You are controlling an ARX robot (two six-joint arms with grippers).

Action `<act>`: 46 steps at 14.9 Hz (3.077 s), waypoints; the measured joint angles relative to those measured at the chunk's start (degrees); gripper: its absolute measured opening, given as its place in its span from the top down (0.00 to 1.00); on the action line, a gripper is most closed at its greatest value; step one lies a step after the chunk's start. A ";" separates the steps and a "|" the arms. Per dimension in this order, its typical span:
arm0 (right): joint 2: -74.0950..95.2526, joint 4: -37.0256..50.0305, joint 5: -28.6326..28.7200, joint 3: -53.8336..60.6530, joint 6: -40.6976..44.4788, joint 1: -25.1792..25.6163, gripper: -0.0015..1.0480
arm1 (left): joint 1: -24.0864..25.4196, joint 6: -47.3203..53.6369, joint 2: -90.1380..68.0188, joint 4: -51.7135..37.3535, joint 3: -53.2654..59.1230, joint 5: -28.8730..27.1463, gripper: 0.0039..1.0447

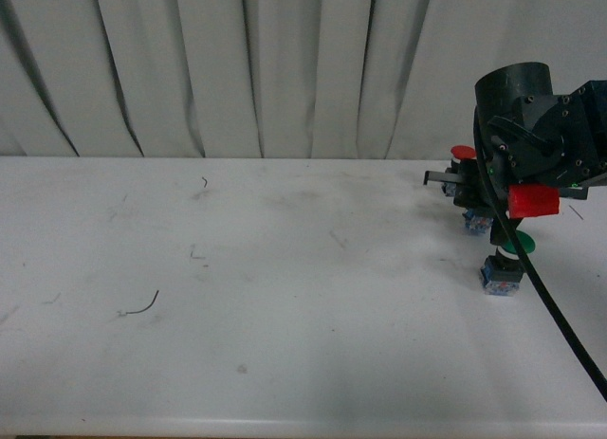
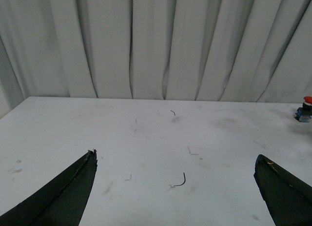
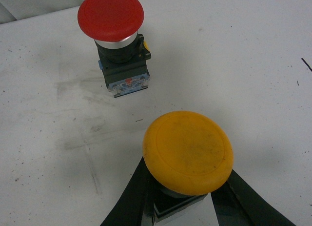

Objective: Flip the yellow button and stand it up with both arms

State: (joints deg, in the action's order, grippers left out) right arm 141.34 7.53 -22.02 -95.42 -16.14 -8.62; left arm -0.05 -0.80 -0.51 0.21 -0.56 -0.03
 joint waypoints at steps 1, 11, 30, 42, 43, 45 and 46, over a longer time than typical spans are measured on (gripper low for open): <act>0.07 -0.42 0.20 -0.33 -0.44 0.04 0.74 | 0.00 0.00 0.00 0.00 0.00 0.00 0.06; 0.50 -1.09 0.59 -1.22 0.52 0.00 0.74 | 0.00 0.00 0.00 0.00 0.00 0.00 0.06; -16.04 9.25 11.58 14.10 1.03 1.84 0.06 | 0.00 0.00 0.00 0.00 0.00 0.00 0.06; -89.05 31.93 20.55 82.75 15.85 6.29 0.98 | 0.00 0.00 0.00 0.00 0.00 -0.02 0.06; -91.10 31.50 21.49 84.28 15.80 8.63 0.98 | 0.00 0.00 0.00 0.00 0.00 -0.02 0.06; -95.14 30.08 21.94 87.19 15.80 8.87 0.98 | 0.00 0.02 0.00 0.00 0.00 0.02 0.06; -97.20 29.03 21.92 88.35 15.80 8.83 0.98 | 0.00 0.00 0.00 0.00 0.00 0.00 0.06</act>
State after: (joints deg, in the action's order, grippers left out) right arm 44.14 36.56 -0.10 -7.07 -0.34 0.21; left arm -0.05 -0.80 -0.51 0.21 -0.56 -0.03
